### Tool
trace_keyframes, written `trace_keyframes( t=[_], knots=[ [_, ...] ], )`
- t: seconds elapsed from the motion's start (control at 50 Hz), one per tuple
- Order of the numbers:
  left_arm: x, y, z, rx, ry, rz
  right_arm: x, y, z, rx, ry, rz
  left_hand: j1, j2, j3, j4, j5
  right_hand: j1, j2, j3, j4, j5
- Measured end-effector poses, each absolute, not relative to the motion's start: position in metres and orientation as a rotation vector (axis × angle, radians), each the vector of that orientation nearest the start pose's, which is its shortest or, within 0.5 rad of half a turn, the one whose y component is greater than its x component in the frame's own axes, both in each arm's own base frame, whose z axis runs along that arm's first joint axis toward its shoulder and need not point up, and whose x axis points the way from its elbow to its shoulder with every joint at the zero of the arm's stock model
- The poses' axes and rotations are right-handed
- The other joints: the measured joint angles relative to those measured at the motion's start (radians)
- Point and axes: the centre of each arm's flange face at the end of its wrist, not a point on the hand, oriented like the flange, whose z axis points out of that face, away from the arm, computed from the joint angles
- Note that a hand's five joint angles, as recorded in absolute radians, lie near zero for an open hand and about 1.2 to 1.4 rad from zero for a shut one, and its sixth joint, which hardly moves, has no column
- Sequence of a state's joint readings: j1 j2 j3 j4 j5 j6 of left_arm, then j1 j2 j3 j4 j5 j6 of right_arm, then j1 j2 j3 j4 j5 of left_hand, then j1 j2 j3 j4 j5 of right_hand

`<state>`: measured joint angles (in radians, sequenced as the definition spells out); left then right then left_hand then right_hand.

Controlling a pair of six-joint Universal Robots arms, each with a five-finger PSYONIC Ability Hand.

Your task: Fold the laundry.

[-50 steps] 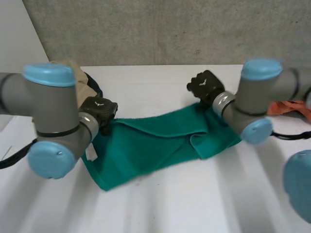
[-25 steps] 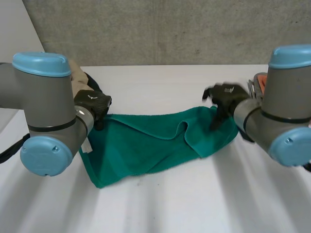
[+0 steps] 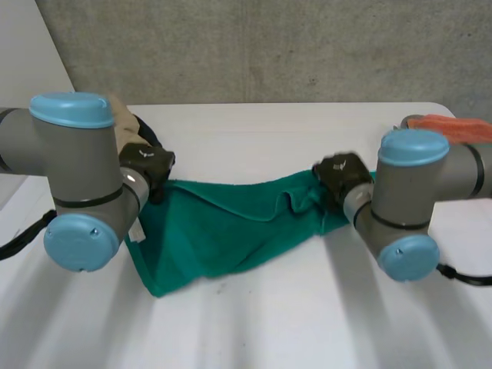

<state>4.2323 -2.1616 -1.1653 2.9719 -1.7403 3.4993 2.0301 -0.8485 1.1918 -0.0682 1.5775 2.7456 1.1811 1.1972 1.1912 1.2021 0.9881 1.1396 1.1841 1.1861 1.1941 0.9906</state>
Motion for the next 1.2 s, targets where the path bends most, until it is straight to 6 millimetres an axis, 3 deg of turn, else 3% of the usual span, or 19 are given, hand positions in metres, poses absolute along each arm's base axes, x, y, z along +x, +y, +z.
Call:
trace_keyframes(
  t=[0.04,0.12,0.18,0.24,0.3,0.36,0.42,0.48,0.62,0.76,0.86,0.98,1.04,1.06,1.1,1.2],
  knots=[
    [-0.289,-0.315,0.211,0.865,2.299,-1.83,0.308,-0.339,0.176,-0.955,2.178,-2.006,0.0,0.0,0.001,0.0,0.0,0.0,0.0,0.0,0.0,0.0],
    [-0.288,-0.348,0.251,0.745,2.086,-2.075,0.308,-0.379,0.249,-0.712,1.827,-2.406,0.0,0.001,0.002,0.0,0.0,0.0,0.0,0.001,0.001,0.0],
    [-0.285,-0.371,0.306,0.57,1.82,-2.35,0.302,-0.402,0.31,-0.508,1.452,-2.676,0.0,0.001,0.002,0.0,0.0,0.0,0.0,0.001,0.001,0.0],
    [-0.28,-0.382,0.365,0.385,1.498,-2.612,0.296,-0.413,0.356,-0.366,1.117,-2.83,0.0,0.001,0.002,0.0,0.0,0.0,0.0,0.001,0.001,0.01],
    [-0.277,-0.382,0.402,0.281,1.275,-2.758,0.292,-0.419,0.379,-0.318,0.934,-2.883,0.0,0.001,0.002,0.0,0.0,0.0,0.0,0.001,0.002,0.015],
    [-0.276,-0.379,0.417,0.251,1.18,-2.819,0.29,-0.427,0.386,-0.348,0.863,-2.878,0.0,0.001,0.002,0.0,0.0,0.0,0.0,0.001,0.003,0.015],
    [-0.277,-0.38,0.408,0.276,1.235,-2.798,0.29,-0.434,0.381,-0.413,0.896,-2.835,0.0,0.001,0.002,0.0,0.0,0.0,0.0,0.001,0.003,0.015],
    [-0.276,-0.383,0.384,0.321,1.365,-2.729,0.287,-0.441,0.367,-0.504,0.993,-2.749,0.0,0.001,0.002,0.0,0.0,0.0,0.0,0.003,0.004,0.015],
    [-0.271,-0.381,0.31,0.434,1.69,-2.497,0.275,-0.446,0.318,-0.666,1.271,-2.512,0.0,0.001,0.002,0.0,0.0,0.0,0.0,0.004,0.004,0.015],
    [-0.264,-0.353,0.219,0.626,1.994,-2.201,0.254,-0.419,0.246,-0.89,1.623,-2.199,0.0,0.002,0.002,0.0,0.0,0.0,0.0,0.004,0.004,0.015],
    [-0.262,-0.325,0.172,0.798,2.142,-2.028,0.239,-0.385,0.197,-1.079,1.841,-1.967,0.0,0.002,0.002,0.0,0.0,0.0,0.0,0.004,0.004,0.015],
    [-0.264,-0.304,0.145,0.932,2.228,-1.899,0.228,-0.357,0.154,-1.331,2.019,-1.788,0.0,0.002,0.002,0.0,0.0,-0.03,-0.064,-0.056,-0.06,-0.035],
    [-0.264,-0.302,0.144,0.95,2.233,-1.876,0.223,-0.355,0.144,-1.404,2.093,-1.766,0.0,0.002,0.002,0.0,0.0,-0.251,-0.3,-0.295,-0.298,-0.258],
    [-0.265,-0.302,0.145,0.952,2.23,-1.87,0.221,-0.355,0.14,-1.421,2.138,-1.761,0.0,0.002,0.002,0.0,0.0,-0.464,-0.513,-0.486,-0.488,-0.474],
    [-0.265,-0.302,0.148,0.949,2.225,-1.867,0.22,-0.354,0.137,-1.411,2.197,-1.755,0.0,0.002,0.002,0.0,0.0,-0.725,-0.772,-0.75,-0.756,-0.746],
    [-0.267,-0.304,0.158,0.929,2.212,-1.882,0.221,-0.352,0.141,-1.261,2.304,-1.752,0.0,0.002,0.002,0.0,0.0,-0.861,-0.921,-0.924,-0.921,-0.922]
  ],
)
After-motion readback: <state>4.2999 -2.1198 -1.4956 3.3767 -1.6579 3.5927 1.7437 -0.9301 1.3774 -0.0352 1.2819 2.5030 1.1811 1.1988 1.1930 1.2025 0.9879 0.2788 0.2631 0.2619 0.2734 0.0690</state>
